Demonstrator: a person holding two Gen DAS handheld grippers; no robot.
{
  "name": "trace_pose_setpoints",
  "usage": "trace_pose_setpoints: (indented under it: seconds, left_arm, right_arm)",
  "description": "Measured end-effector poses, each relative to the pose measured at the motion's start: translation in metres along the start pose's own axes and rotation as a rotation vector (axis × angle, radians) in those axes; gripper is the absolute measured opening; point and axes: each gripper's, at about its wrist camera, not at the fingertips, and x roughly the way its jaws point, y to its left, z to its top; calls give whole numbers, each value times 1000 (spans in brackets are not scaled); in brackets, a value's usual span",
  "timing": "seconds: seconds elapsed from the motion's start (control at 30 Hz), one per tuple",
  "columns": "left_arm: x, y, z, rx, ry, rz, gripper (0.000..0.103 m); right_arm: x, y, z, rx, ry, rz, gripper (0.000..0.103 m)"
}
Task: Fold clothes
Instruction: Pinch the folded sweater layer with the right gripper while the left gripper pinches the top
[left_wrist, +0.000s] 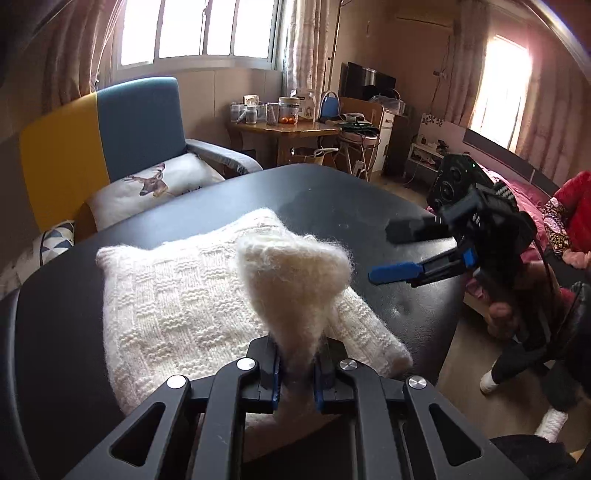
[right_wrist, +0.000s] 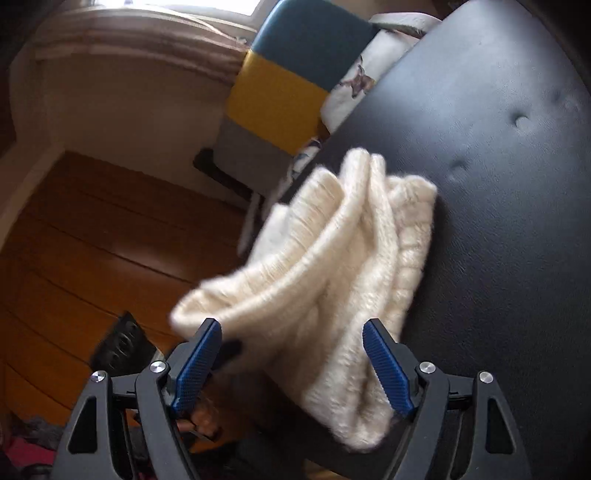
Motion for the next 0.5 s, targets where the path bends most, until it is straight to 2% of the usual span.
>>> trace_pose_setpoints:
  seconds: [0.03,0.13,0.3,0.43,0.5]
  left_arm:
    - [-1,-3,0,23,-9,14,13]
    - [5,-12,-4,101,-3,51,15]
    - [12,-17,-11,132,-4,62,18]
    - [18,-20,-15,152,0,65,24]
    - [20,-23,-18,166,3,63,27]
  right_arm:
    - [-1,1,5,18,-30,47,82]
    - [15,2,24,99,-53,86,82]
    - [59,0,47,141,75,-127,80]
    - [77,1,52,155,96,-149,75]
    - [93,6,54,121,130,-200,73]
